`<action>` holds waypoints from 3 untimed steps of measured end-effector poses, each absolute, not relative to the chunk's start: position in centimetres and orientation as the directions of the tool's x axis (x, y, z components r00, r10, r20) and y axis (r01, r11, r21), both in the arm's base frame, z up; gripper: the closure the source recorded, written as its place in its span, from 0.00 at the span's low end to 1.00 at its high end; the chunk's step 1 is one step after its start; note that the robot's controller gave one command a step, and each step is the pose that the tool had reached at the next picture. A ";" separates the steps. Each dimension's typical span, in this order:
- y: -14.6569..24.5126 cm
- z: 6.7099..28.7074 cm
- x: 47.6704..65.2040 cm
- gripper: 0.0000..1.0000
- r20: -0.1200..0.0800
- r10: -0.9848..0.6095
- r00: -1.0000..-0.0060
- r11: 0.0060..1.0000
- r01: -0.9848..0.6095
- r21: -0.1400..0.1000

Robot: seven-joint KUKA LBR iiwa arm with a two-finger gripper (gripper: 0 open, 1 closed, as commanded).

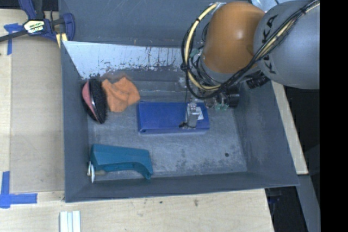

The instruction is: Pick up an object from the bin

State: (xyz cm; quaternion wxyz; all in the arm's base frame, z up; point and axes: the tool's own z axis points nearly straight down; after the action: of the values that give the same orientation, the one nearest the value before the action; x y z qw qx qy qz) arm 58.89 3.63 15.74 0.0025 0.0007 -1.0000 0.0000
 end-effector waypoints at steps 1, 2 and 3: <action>3.6 16.2 59.1 0.00 -0.003 -0.001 -1.000 1.000 -0.001 0.001; 3.8 16.6 59.0 0.00 -0.004 0.053 -0.999 0.999 0.053 0.000; 3.1 18.2 58.2 0.00 -0.005 0.073 -0.997 0.997 0.073 0.000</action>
Offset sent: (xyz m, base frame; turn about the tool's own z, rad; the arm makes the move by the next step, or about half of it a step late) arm -0.0014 0.0082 0.0180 0.1825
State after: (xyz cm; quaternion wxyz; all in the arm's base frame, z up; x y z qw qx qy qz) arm 58.22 3.14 18.19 -0.0027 -0.0365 -0.9993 -0.0001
